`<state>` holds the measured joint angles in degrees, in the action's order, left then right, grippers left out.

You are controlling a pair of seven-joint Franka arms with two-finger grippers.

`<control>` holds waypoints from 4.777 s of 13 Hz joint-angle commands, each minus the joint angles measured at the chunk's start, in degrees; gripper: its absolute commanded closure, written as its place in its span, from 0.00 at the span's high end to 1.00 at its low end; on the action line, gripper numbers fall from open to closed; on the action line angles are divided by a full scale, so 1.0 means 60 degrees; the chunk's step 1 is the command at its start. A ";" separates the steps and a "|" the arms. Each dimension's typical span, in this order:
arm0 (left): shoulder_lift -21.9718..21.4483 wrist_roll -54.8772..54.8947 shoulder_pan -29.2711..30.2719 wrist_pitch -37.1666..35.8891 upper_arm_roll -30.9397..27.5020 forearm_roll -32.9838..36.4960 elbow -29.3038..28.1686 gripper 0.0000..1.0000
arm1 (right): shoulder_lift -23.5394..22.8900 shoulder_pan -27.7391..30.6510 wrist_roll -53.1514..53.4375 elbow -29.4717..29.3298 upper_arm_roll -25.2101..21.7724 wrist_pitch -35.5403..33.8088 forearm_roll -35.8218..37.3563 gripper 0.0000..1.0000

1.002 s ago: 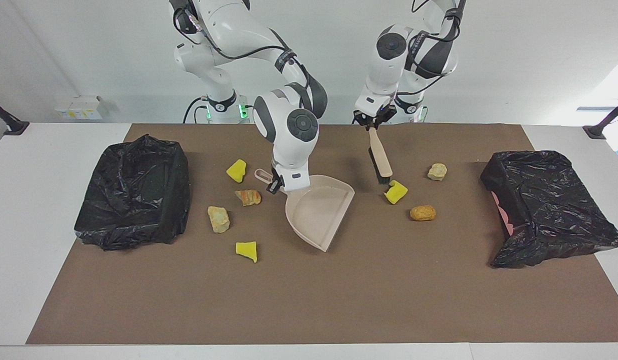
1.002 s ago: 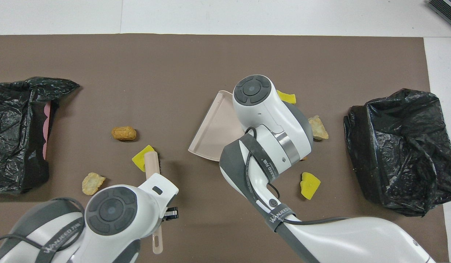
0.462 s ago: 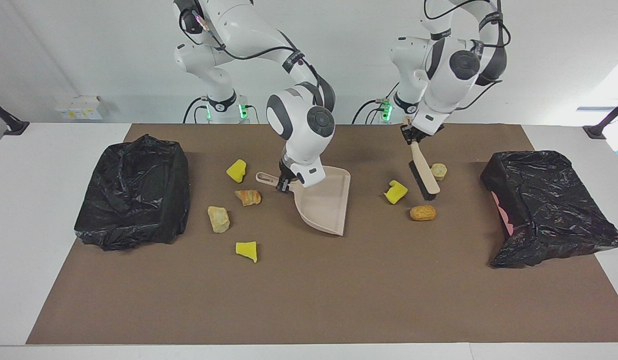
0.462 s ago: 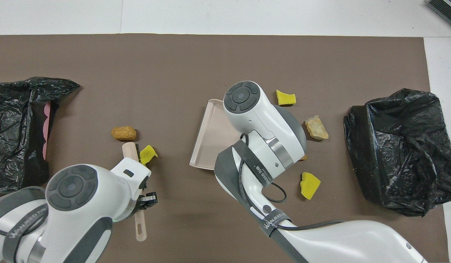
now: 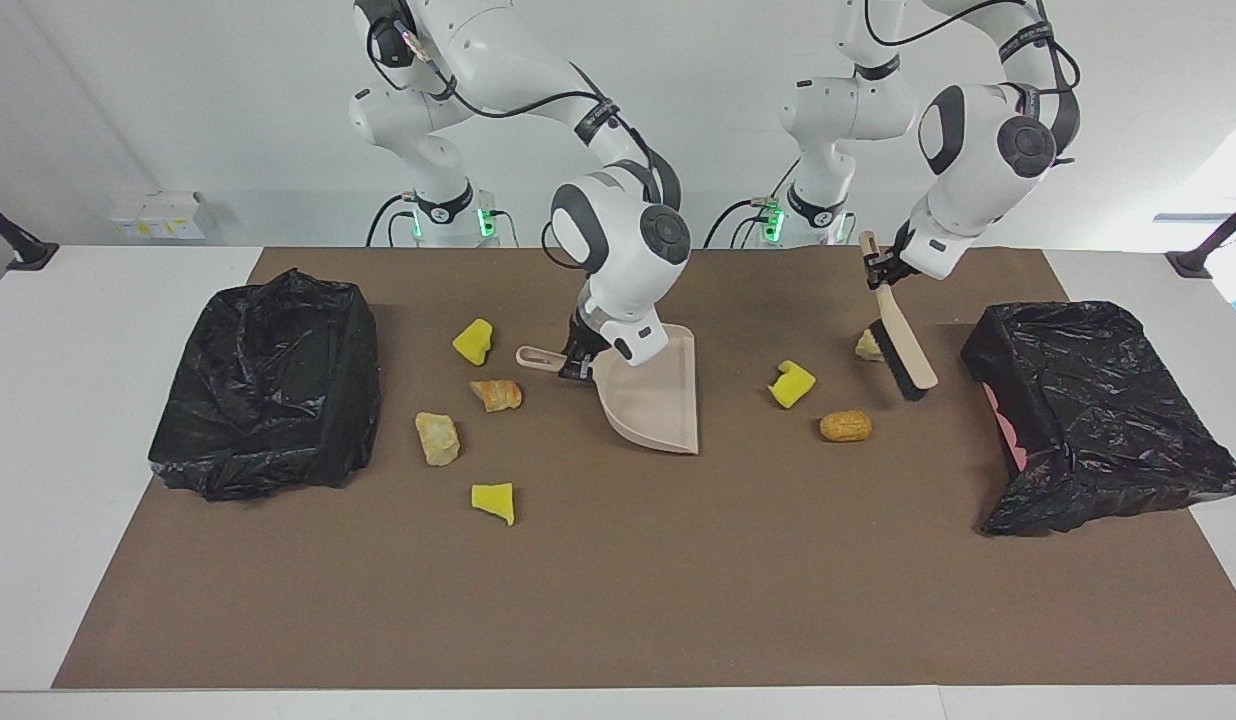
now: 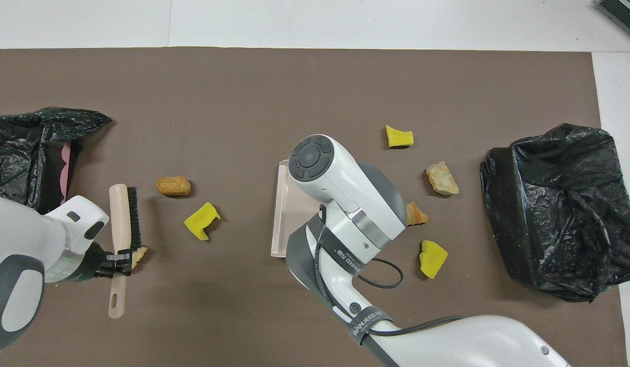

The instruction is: Sweep and dump trash in bin

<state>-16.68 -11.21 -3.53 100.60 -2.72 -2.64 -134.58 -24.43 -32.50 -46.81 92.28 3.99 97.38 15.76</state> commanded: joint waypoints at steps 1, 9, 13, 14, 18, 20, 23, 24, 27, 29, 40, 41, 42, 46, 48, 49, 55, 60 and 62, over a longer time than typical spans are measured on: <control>-0.0324 0.0608 0.0997 -0.0535 0.0087 0.0088 -0.0187 0.00 | 0.0132 -0.0061 0.0198 0.0280 0.0038 0.0234 0.0230 0.00; 0.0639 -0.0165 -0.0067 0.1892 0.0160 0.0088 -0.1214 0.00 | 0.0102 -0.0442 0.0522 0.0674 0.0024 0.0540 0.0829 0.00; 0.1299 -0.2025 -0.1708 0.3080 0.0189 -0.0131 -0.1053 0.00 | 0.0278 -0.0471 0.0932 0.1086 0.0024 0.0908 0.0889 0.00; 0.1474 -0.2246 -0.2059 0.3300 0.0189 -0.0335 -0.0965 0.00 | 0.0278 -0.0457 0.0932 0.1100 0.0038 0.0922 0.0889 0.00; 0.2046 -0.2510 -0.2852 0.2880 0.0189 -0.1054 0.0189 0.00 | 0.0263 -0.0398 0.0917 0.1086 0.0038 0.1010 0.0874 0.00; 0.2208 -0.2497 -0.2723 0.1697 0.0160 -0.1055 0.1227 0.00 | 0.0249 -0.0384 0.0917 0.1086 0.0038 0.1010 0.0860 0.00; 0.2165 -0.1697 -0.2212 0.1133 0.0087 -0.0734 0.1629 0.00 | 0.0249 -0.0369 0.0917 0.1086 0.0038 0.1010 0.0816 0.00; 0.2150 -0.1184 -0.1948 0.1279 0.0087 -0.0732 0.1512 0.00 | 0.0234 -0.0369 0.0932 0.1086 0.0038 0.1010 0.0758 0.00; 0.2310 -0.1061 -0.2091 0.2389 0.0116 -0.0718 0.0898 0.00 | 0.0234 -0.0354 0.0932 0.1086 0.0038 0.0981 0.0728 0.00; 0.2778 -0.1163 -0.2675 0.2788 0.0116 -0.0718 0.0837 0.00 | 0.0234 -0.0354 0.0917 0.1086 0.0024 0.0967 0.0742 0.00; 0.2589 -0.0798 -0.5755 0.2878 0.0190 -0.1304 0.0969 0.00 | 0.0220 -0.0354 0.0932 0.1086 0.0024 0.0981 0.0728 0.00; 0.2589 -0.0783 -0.5609 0.2732 0.0175 -0.1333 0.0969 0.00 | 0.0234 -0.0340 0.0932 0.1086 0.0024 0.0996 0.0728 0.00; 0.2589 -0.0768 -0.5390 0.2702 0.0189 -0.1522 0.0969 0.00 | 0.0234 -0.0340 0.0932 0.1086 0.0024 0.0996 0.0728 0.00; 0.2517 0.0721 -0.4322 0.2060 0.0160 -0.2444 0.1042 0.00 | 0.0219 -0.0340 0.0932 0.1071 0.0024 0.0981 0.0728 0.00; 0.2312 0.0931 -0.3735 0.1358 0.0160 -0.2476 0.1275 0.00 | 0.0220 -0.0340 0.0932 0.1071 0.0024 0.0981 0.0728 0.00; 0.2137 0.0916 -0.3559 0.0919 0.0088 -0.2461 0.1364 0.00 | 0.0219 -0.0340 0.0932 0.1071 0.0024 0.0981 0.0728 0.00; 0.1259 0.0785 -0.2108 0.0694 0.0072 -0.2373 0.0080 0.00 | 0.0219 -0.0296 0.0932 0.1071 0.0024 0.0996 0.0699 0.00; 0.1212 -0.0679 -0.3115 0.1645 0.0175 -0.2388 -0.0671 0.00 | 0.0205 -0.0252 0.0932 0.1086 0.0024 0.0981 0.0699 0.00; 0.1533 -0.0680 -0.3626 0.2360 0.0189 -0.2490 -0.0744 0.00 | 0.0205 -0.0252 0.0932 0.1085 0.0024 0.0996 0.0699 0.00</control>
<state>-7.61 -14.42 -21.82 110.34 -1.19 -16.42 -136.85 -23.76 -34.88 -42.80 97.04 3.89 101.76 19.75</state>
